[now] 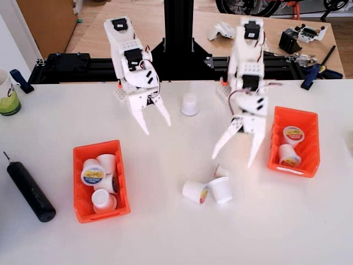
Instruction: Sort the coffee pods, blue into left, red into right
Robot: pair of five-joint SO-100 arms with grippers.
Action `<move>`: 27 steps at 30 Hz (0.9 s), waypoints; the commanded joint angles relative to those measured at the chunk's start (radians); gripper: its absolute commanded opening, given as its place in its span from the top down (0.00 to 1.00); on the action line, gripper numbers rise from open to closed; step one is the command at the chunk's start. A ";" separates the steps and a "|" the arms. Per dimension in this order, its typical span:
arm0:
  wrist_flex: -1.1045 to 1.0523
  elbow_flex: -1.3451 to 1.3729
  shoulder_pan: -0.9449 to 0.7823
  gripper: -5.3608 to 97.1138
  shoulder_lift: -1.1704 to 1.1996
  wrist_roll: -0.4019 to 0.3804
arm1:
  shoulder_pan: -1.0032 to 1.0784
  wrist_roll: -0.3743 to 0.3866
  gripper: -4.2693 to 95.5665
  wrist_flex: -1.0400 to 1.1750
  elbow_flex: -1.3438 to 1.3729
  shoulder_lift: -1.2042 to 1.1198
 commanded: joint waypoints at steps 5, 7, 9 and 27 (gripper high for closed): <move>-0.031 -0.018 0.005 0.69 -0.015 0.038 | 0.025 0.103 0.52 -0.155 -0.186 -0.281; -0.025 -0.018 0.014 0.69 -0.015 0.038 | 0.023 0.143 0.51 -0.173 -0.213 -0.334; -0.025 -0.017 0.021 0.69 -0.015 0.038 | 0.020 0.156 0.51 -0.190 -0.222 -0.360; -0.081 -0.018 0.060 0.70 -0.071 0.000 | 0.026 0.209 0.63 -0.367 -0.210 -0.558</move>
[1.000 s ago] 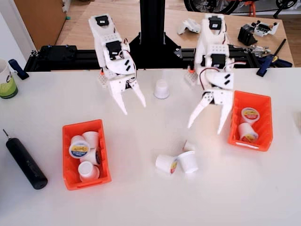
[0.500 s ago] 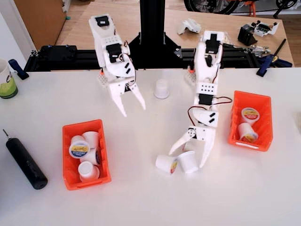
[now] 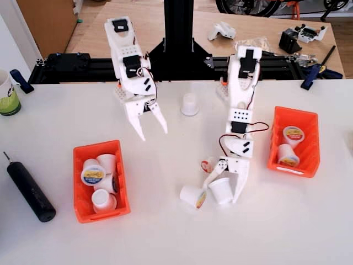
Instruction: Sort the coffee pods, blue into left, red into right
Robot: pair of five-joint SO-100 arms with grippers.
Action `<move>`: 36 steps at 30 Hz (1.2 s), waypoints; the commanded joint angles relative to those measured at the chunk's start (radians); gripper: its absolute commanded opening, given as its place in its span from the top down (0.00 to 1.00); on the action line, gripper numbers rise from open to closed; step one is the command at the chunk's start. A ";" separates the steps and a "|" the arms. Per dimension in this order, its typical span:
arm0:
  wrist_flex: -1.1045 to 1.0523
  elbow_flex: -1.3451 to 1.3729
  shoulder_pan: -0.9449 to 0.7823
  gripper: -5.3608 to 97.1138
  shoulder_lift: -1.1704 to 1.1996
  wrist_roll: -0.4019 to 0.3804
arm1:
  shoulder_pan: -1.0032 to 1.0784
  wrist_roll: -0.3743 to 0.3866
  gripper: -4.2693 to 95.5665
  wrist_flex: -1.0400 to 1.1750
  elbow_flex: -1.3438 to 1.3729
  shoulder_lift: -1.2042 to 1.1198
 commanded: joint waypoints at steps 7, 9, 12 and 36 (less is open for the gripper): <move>-0.012 -0.015 0.009 0.70 -0.002 -0.008 | 0.020 -0.020 0.71 0.018 -0.055 0.017; -0.012 -0.015 0.009 0.70 -0.002 -0.009 | 0.023 -0.046 0.71 0.054 -0.074 0.037; -0.008 -0.014 0.008 0.70 -0.002 -0.009 | 0.023 -0.067 0.71 0.147 -0.078 0.106; -0.015 0.035 -0.002 0.69 -0.003 -0.037 | -0.023 1.058 0.61 0.689 -0.173 0.422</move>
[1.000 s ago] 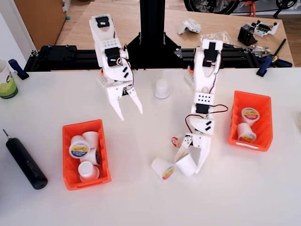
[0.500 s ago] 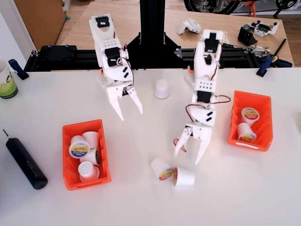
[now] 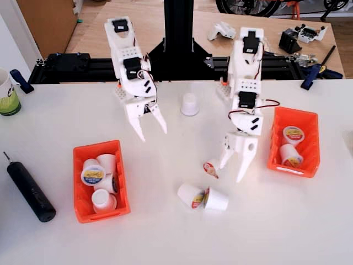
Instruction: Sort the coffee pods, blue into left, red into right
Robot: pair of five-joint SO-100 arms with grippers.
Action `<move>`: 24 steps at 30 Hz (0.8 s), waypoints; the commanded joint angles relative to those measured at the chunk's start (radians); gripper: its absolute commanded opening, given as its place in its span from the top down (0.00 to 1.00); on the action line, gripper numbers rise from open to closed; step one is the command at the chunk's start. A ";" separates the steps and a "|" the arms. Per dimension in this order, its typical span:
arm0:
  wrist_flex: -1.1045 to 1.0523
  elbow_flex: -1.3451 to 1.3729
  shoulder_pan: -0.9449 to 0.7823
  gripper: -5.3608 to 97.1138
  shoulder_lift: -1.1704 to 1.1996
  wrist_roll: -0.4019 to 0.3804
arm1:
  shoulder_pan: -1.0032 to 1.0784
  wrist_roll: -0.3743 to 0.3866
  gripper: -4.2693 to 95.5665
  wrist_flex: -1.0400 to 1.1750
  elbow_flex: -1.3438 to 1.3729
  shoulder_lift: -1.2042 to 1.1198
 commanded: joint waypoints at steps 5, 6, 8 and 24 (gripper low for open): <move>-0.012 0.000 0.000 0.69 0.003 -0.003 | 0.037 0.155 0.62 -0.143 -0.120 -0.052; -0.012 0.005 0.000 0.69 0.003 -0.002 | 0.041 0.155 0.62 -0.190 -0.124 -0.075; -0.015 0.017 0.000 0.69 0.003 0.000 | 0.041 0.176 0.64 -0.255 -0.147 -0.121; -0.017 0.063 0.000 0.69 0.020 0.038 | 0.097 0.158 0.61 -0.476 -0.489 -0.594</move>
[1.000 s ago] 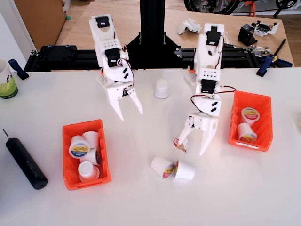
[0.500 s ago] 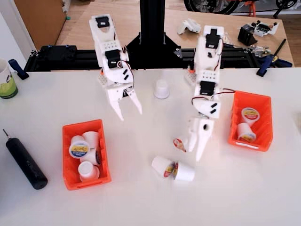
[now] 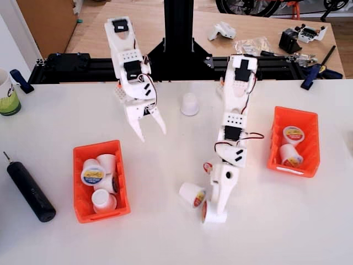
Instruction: Sort the coffee pods, blue into left, red into right
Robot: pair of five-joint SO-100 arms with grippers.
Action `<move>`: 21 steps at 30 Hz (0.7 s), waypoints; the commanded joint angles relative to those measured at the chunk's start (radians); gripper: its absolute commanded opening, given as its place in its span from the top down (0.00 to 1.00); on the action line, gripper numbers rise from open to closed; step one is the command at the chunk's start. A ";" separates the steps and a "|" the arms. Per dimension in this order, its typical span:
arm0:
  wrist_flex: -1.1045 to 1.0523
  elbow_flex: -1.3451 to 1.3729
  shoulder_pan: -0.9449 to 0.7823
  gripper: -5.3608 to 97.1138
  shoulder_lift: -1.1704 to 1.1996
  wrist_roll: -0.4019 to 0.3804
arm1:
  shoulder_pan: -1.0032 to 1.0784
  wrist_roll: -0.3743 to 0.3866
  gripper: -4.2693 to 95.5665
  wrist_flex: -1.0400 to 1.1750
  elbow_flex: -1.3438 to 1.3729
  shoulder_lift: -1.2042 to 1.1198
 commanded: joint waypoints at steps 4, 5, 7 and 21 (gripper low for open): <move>-0.003 -0.005 0.006 0.69 0.021 0.008 | 0.028 -0.031 0.64 -0.012 -0.091 -0.078; -0.003 -0.005 0.008 0.69 0.021 0.006 | 0.028 -0.023 0.64 -0.026 -0.103 -0.101; -0.003 -0.005 0.011 0.69 0.021 0.005 | 0.026 -0.021 0.67 -0.038 -0.163 -0.169; -0.003 -0.005 0.017 0.70 0.021 -0.003 | 0.008 -0.110 0.78 -0.025 -0.293 -0.299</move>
